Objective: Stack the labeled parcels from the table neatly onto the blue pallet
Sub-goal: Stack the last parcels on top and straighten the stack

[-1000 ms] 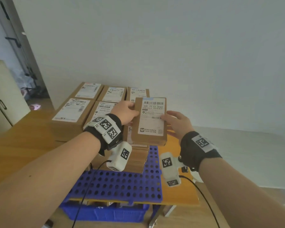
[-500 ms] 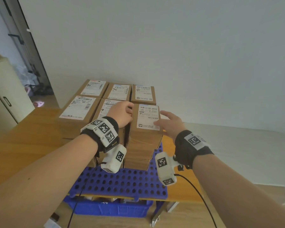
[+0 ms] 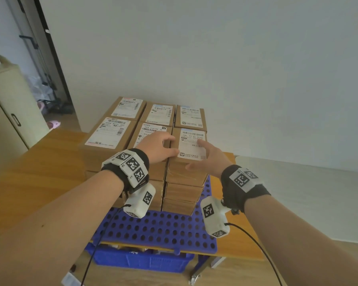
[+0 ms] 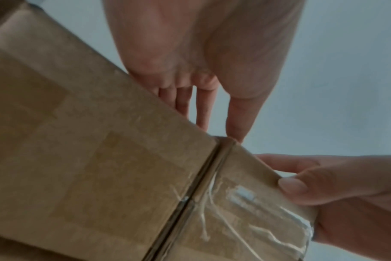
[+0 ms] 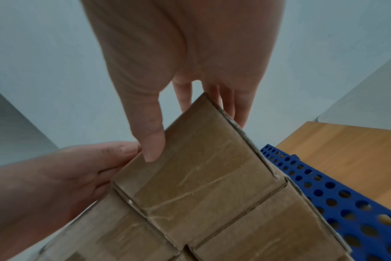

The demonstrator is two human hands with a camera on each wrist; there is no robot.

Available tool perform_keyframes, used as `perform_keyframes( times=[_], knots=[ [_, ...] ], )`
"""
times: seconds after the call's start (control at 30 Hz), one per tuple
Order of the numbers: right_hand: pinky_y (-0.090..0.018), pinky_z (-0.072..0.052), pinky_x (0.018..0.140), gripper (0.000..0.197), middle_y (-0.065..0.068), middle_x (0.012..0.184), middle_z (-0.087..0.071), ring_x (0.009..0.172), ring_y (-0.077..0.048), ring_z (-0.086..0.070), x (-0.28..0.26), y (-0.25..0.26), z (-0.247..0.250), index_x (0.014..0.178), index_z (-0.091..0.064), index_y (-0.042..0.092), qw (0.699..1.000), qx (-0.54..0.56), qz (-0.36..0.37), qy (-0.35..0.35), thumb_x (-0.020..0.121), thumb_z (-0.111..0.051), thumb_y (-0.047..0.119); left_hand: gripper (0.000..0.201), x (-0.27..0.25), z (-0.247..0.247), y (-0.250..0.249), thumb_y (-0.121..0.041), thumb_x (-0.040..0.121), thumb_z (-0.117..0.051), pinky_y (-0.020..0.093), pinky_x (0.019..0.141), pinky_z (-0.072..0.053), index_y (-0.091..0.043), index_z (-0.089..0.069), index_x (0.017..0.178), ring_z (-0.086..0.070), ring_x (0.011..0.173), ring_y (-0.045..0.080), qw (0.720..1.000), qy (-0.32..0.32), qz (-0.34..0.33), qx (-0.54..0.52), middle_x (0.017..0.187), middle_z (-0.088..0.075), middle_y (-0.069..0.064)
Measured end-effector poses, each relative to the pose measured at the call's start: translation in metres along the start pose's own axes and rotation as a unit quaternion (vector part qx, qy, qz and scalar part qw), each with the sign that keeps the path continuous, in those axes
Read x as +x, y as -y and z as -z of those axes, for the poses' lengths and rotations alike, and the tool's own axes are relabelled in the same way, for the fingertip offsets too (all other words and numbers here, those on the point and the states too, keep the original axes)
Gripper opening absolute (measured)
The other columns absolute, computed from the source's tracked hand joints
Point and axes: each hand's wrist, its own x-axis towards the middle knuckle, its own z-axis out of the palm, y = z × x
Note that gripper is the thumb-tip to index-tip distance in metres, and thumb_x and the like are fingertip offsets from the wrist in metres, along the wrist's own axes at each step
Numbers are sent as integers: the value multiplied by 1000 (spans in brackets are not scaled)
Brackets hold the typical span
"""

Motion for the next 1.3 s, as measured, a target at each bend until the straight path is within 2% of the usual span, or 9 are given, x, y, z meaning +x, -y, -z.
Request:
perform_keyframes(
  times=[0.17, 0.3, 0.57, 0.7, 0.83, 1.0, 1.13, 1.23, 1.3],
  knots=[
    [-22, -44, 80, 97, 1, 136, -43, 106, -14, -47, 2, 1, 0, 148, -25, 27, 1000, -11, -2, -4, 69, -82, 23, 60, 0, 0, 2, -42, 84, -65, 25, 96, -31, -22, -47, 137, -43, 127, 16, 1000, 0, -4, 0, 144, -42, -3],
    [-22, -45, 82, 98, 2, 136, -43, 106, -15, -47, 2, 2, 0, 148, -24, 27, 1000, -17, -1, -6, 69, -82, 24, 61, 0, -1, 4, -43, 85, -63, 31, 107, -29, -21, -45, 140, -37, 134, 15, 1000, -3, -6, 12, 148, -39, -5],
    [-29, -40, 99, 84, 0, 148, -37, 127, -19, -43, -4, 5, 4, 148, -25, 24, 1000, 8, 8, -20, 80, -71, 37, 61, -4, -2, 1, -40, 88, -60, 33, 111, -28, -19, -40, 142, -35, 137, 15, 1000, -10, -9, 8, 149, -38, -4],
    [-24, -32, 97, 66, -2, 150, -37, 136, -17, -36, -10, 8, 9, 147, -31, 20, 997, 62, 13, -54, 90, -60, 33, 57, -9, 5, 1, -40, 91, -55, 32, 111, -27, -20, -40, 142, -34, 138, 15, 997, -72, 5, -35, 150, -37, -3],
    [-19, -35, 83, 43, -3, 141, -49, 113, -11, -48, -14, 10, 14, 140, -44, 17, 992, 88, 11, -85, 97, -49, 20, 52, -16, 19, 8, -34, 93, -53, 33, 110, -28, -20, -41, 141, -36, 136, 14, 988, -133, 31, -72, 148, -40, -4],
    [-20, -38, 82, 37, -3, 135, -54, 100, -9, -46, -9, 7, 11, 135, -50, 14, 992, 92, 4, -88, 99, -43, 15, 52, -28, 32, 20, -30, 94, -53, 34, 110, -29, -18, -39, 143, -36, 136, 17, 976, -194, 75, -68, 148, -40, -1],
    [-22, -37, 86, 40, -3, 137, -51, 104, -9, -45, -6, 4, 10, 139, -45, 13, 987, 118, -11, -106, 99, -42, 16, 53, -39, 39, 28, -29, 93, -53, 35, 109, -31, -18, -38, 142, -37, 135, 18, 959, -240, 114, -98, 148, -40, 1],
    [-28, -36, 101, 42, -5, 144, -46, 125, -18, -46, -2, -4, 10, 141, -43, 12, 982, 127, -29, -134, 99, -40, 17, 51, -49, 42, 37, -29, 95, -51, 31, 102, -33, -17, -36, 143, -40, 132, 18, 947, -276, 119, -114, 145, -41, 2],
    [-34, -37, 104, 41, -9, 141, -49, 117, -19, -50, 3, -16, 7, 139, -45, 10, 982, 126, -48, -135, 99, -39, 16, 52, -56, 44, 51, -32, 97, -47, 31, 101, -32, -17, -33, 144, -37, 134, 19, 933, -298, 150, -137, 148, -37, 4]
  ],
)
